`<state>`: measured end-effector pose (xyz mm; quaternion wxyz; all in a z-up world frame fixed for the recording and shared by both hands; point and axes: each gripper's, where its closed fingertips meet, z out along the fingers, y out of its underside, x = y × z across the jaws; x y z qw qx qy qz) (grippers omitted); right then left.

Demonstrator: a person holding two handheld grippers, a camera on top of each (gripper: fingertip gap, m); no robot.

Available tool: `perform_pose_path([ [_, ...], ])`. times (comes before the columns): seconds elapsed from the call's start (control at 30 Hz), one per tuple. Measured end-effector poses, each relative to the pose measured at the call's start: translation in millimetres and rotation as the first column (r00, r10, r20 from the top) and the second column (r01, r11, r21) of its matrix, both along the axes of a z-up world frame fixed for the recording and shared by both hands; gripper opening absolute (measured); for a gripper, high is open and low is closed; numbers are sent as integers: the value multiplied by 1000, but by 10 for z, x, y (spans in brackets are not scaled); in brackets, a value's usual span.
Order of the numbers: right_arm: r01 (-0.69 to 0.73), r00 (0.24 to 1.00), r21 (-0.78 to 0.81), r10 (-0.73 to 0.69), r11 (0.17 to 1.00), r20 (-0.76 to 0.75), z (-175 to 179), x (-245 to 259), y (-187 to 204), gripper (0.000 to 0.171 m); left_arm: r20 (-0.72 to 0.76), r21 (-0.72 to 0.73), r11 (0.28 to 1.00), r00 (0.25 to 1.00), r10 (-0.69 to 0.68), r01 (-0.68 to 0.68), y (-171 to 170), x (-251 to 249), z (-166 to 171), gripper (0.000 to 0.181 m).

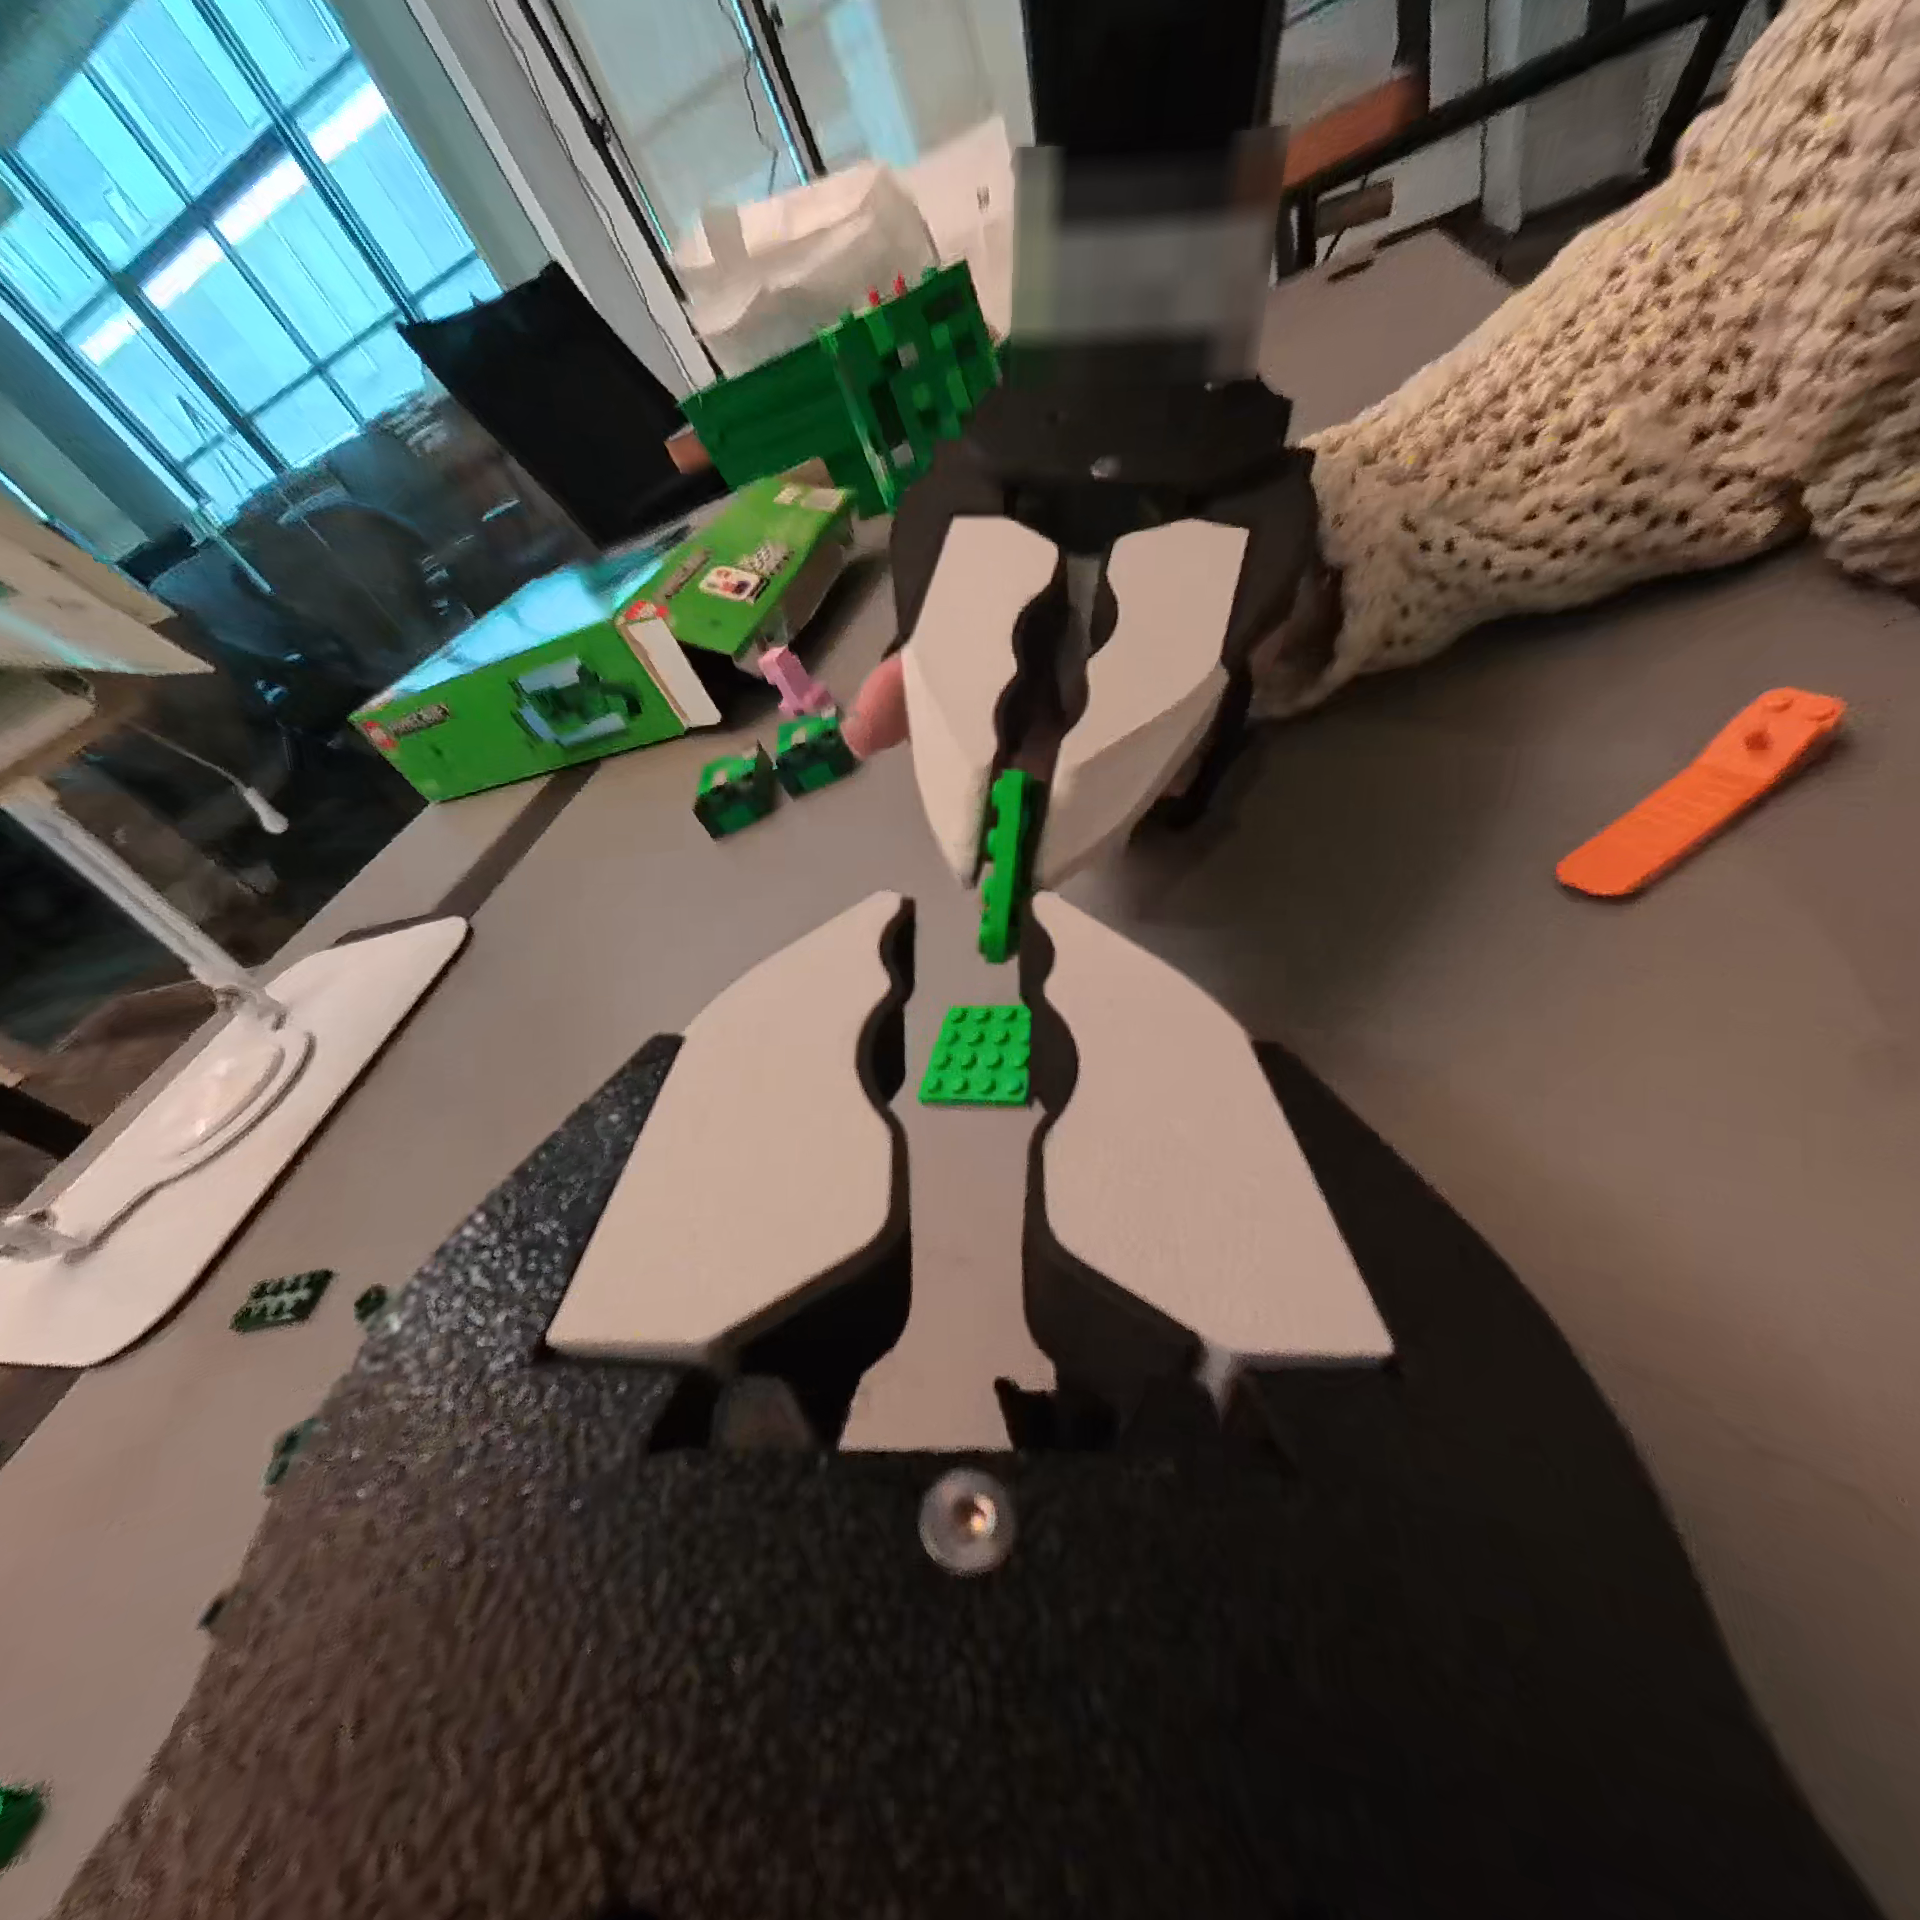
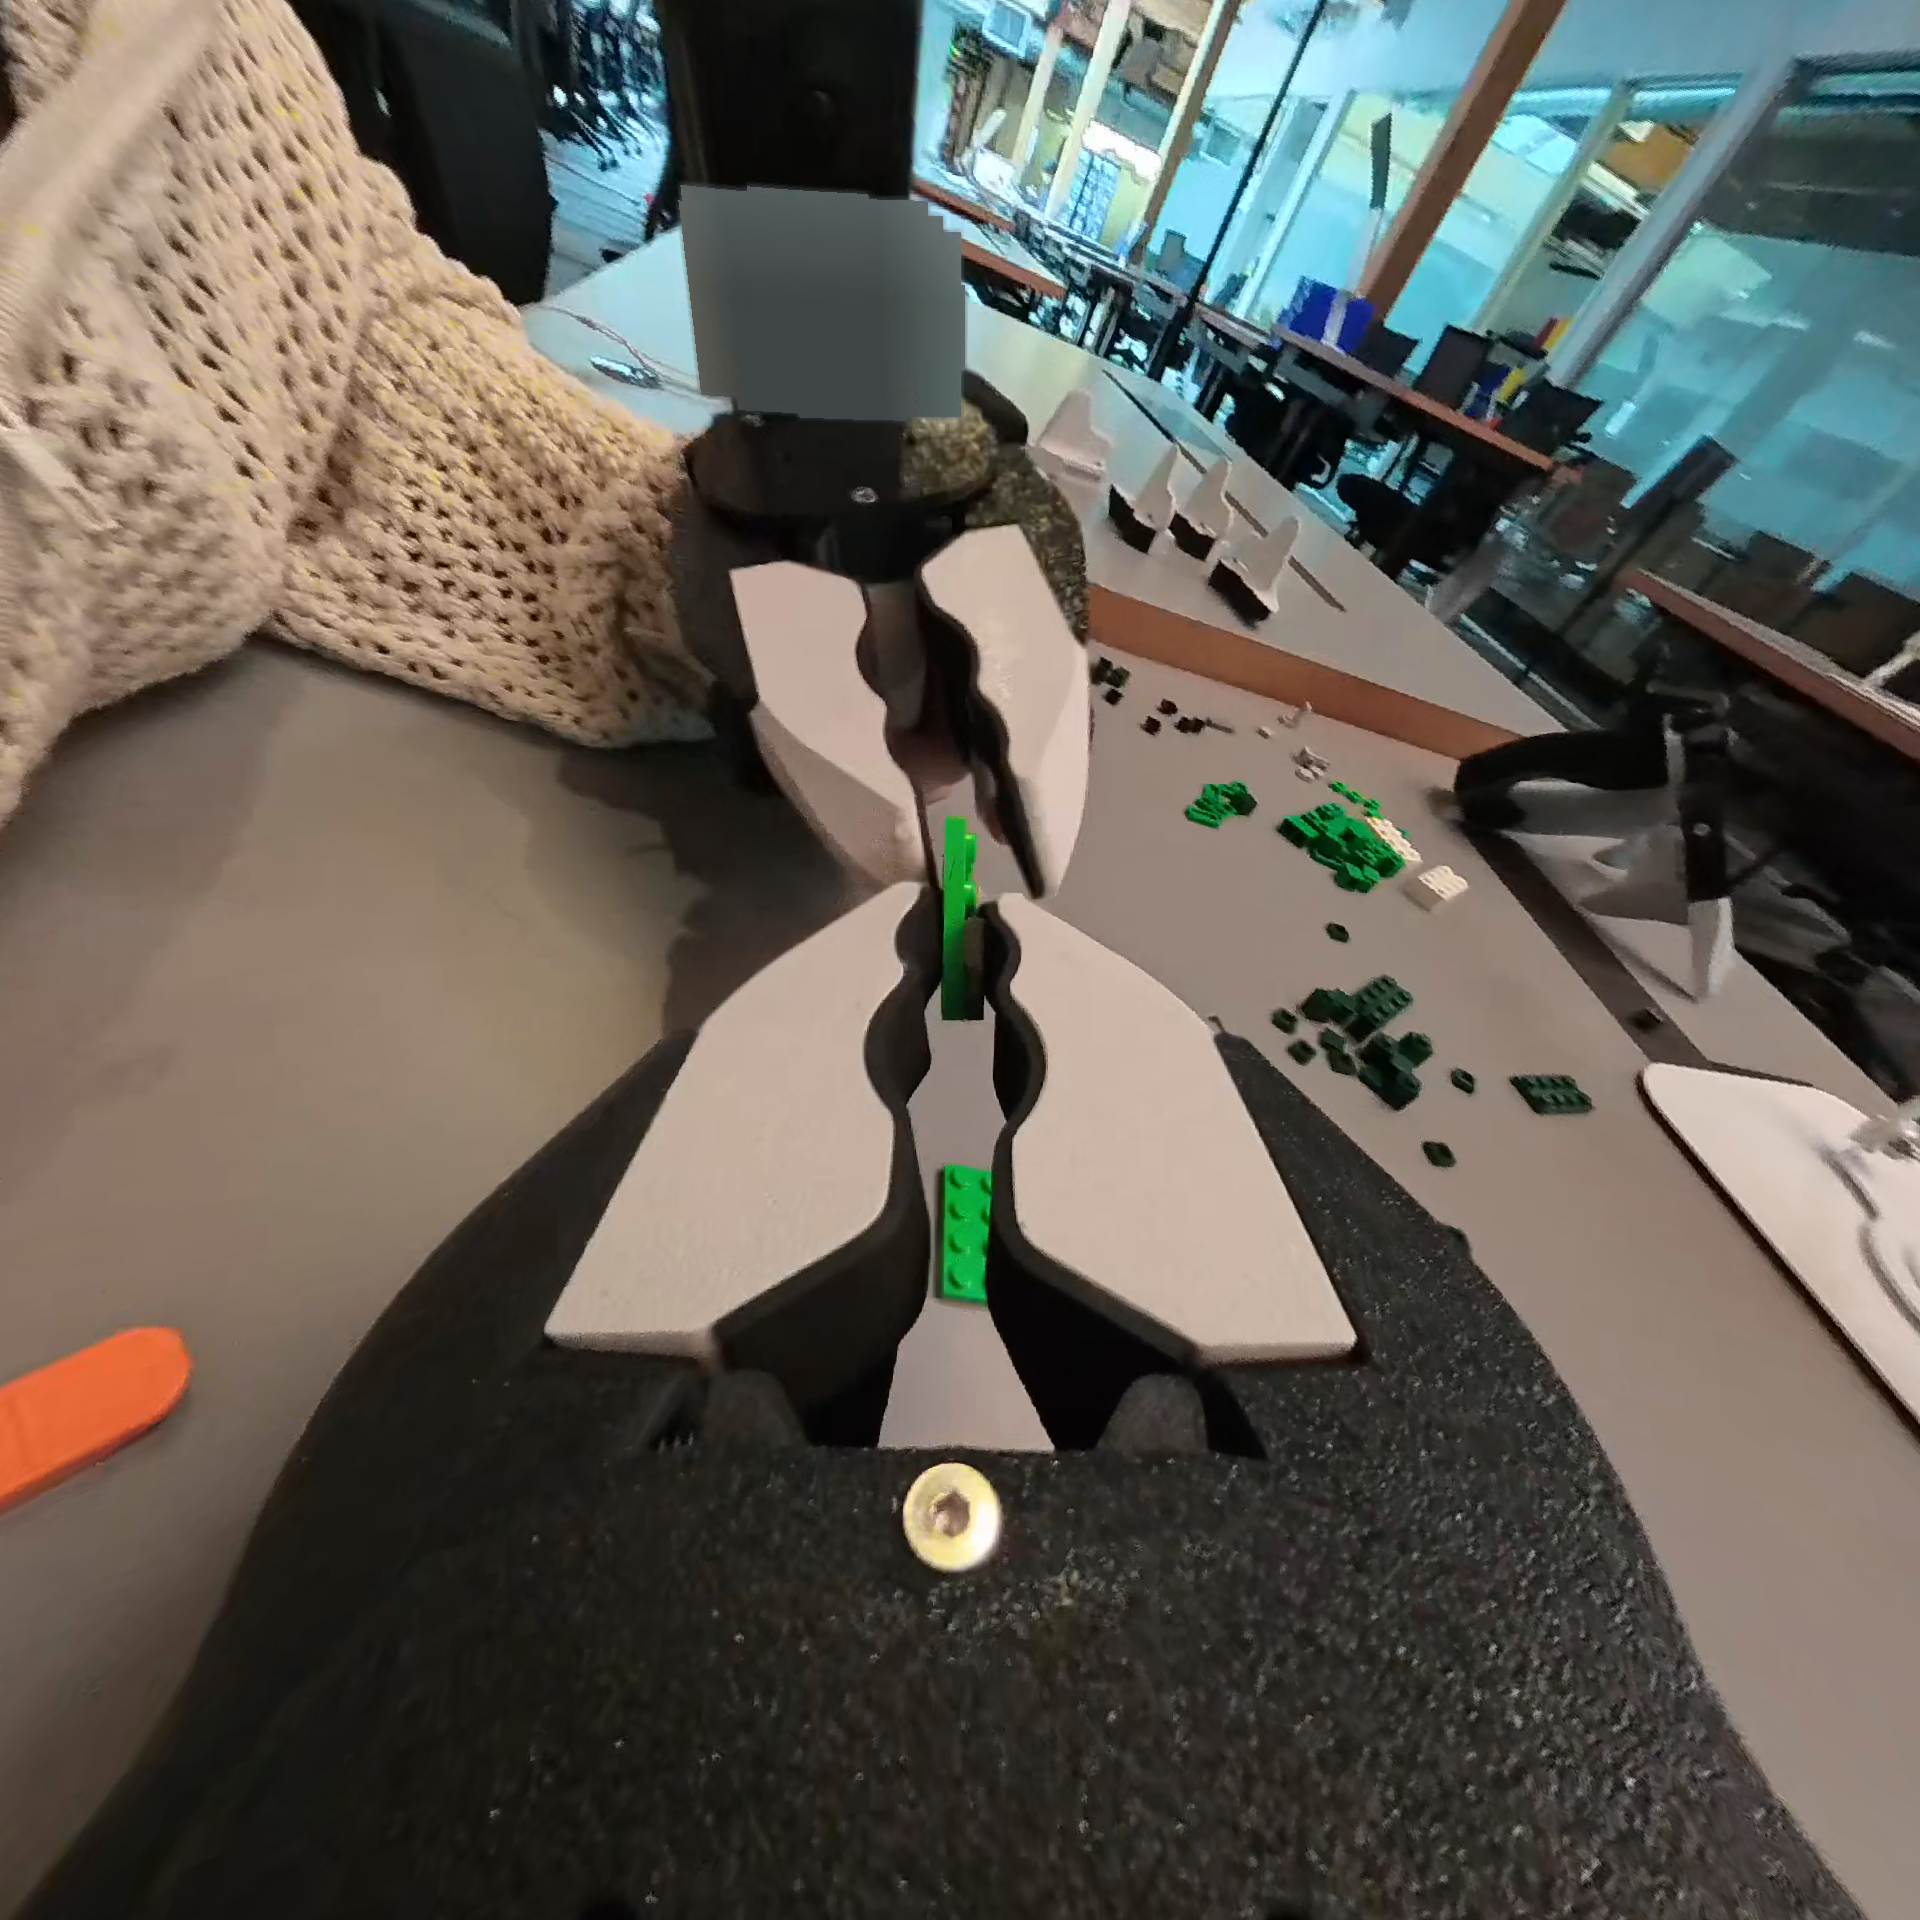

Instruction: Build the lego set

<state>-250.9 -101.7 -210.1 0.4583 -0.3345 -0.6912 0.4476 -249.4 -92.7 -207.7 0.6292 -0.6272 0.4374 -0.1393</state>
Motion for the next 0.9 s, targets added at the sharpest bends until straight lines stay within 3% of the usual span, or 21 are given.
perform_pose_path([
  [0.4,-113,989,2,113,994,-95,165,76,-135,6,18,83,990,993,-119,117,-188,131,125,8],
  [0.9,-125,990,38,127,991,-57,149,66,-136,8,-18,87,985,989,-150,151,-228,169,111,6],
])
